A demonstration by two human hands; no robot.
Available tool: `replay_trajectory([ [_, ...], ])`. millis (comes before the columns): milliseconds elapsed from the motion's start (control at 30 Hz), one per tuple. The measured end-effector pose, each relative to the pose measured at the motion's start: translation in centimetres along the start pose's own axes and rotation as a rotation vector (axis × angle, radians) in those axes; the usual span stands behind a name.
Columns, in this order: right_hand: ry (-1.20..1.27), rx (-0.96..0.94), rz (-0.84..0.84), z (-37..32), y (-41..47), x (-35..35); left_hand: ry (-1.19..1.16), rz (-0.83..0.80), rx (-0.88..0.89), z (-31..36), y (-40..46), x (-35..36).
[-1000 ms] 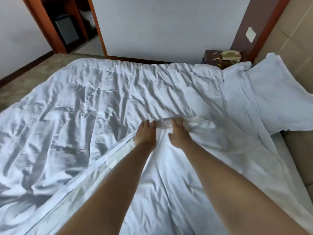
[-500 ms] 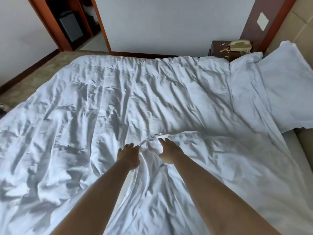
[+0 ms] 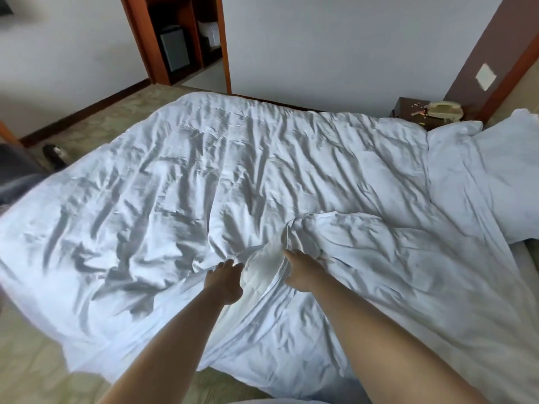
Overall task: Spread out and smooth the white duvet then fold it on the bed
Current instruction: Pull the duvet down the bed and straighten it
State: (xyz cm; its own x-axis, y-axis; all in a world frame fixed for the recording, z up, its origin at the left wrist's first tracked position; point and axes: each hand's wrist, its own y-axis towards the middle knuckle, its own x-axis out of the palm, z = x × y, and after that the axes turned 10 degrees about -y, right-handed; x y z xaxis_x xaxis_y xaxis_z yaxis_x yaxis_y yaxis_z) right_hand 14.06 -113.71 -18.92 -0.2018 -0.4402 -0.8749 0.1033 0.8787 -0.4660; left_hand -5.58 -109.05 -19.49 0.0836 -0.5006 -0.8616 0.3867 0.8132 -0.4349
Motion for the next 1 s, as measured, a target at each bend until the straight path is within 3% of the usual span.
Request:
replay_trajectory([
  [300, 0.044, 0.083, -0.178, -6.6, -1.7, 4.3, -0.174, -0.101, 0.004, -6.7, -3.2, 4.2],
  [633, 0.181, 0.087, -0.304, -10.3, -1.2, 10.1, -0.434, -0.060, -0.048, -10.4, -2.0, 7.1],
  [833, 0.272, 0.268, -0.263, -9.9, 1.8, 12.3, -0.577, 0.059, -0.160, -10.9, 0.3, 7.6],
  [1000, 0.487, 0.470, -0.032, -10.9, 3.1, 12.5, -0.706, -0.017, -0.280, -12.2, 2.1, 8.1],
])
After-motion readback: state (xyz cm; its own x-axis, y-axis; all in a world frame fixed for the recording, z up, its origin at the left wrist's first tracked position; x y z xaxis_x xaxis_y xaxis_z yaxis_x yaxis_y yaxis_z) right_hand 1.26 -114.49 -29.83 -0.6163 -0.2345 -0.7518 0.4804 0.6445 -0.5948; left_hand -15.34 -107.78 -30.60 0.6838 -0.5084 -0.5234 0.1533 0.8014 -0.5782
